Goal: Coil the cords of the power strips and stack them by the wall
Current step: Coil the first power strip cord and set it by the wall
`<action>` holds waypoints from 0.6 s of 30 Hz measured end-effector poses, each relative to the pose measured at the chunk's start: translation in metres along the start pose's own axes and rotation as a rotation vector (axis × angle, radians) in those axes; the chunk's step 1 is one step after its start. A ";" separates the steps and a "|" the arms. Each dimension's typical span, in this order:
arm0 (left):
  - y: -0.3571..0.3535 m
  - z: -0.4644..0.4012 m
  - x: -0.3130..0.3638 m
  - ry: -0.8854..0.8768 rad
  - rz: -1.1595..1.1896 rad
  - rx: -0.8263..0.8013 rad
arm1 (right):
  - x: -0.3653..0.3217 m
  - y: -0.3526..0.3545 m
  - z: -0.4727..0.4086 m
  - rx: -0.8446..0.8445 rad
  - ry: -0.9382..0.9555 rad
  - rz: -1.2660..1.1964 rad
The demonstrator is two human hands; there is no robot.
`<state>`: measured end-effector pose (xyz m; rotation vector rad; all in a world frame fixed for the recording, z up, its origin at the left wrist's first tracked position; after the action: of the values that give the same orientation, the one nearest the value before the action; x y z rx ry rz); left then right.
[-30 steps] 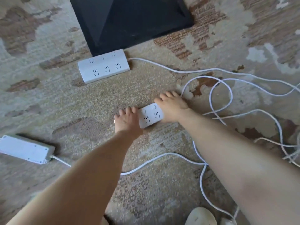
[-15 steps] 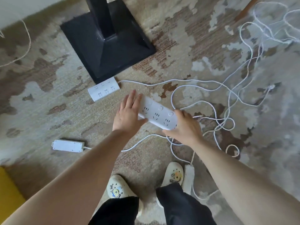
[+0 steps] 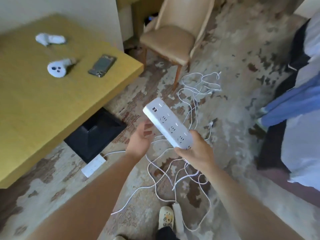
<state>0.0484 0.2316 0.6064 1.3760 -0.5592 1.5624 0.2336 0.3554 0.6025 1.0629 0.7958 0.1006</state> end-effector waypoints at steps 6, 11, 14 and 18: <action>-0.074 -0.030 0.091 0.040 -0.065 -0.342 | -0.050 0.121 -0.057 0.161 0.003 -0.297; -0.097 -0.077 0.145 0.005 0.039 -0.451 | -0.097 0.180 -0.118 0.200 0.071 -0.478; -0.086 -0.121 0.171 -0.060 0.058 -0.439 | -0.121 0.204 -0.164 0.222 0.098 -0.503; -0.049 -0.184 0.186 -0.110 0.057 -0.432 | -0.142 0.238 -0.224 0.286 0.065 -0.435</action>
<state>0.0138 0.4696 0.7200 1.1242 -0.9486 1.3156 0.0594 0.5807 0.8168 1.1337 1.1059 -0.3588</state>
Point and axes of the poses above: each hand's wrist, its own z-axis away from the middle knuckle, its own y-axis out of the back of the hand, x = y × z, the point moved 4 cm from there along -z, towards the middle knuckle, and after that the axes turned 5 degrees about -x, right-handed, at the moved point
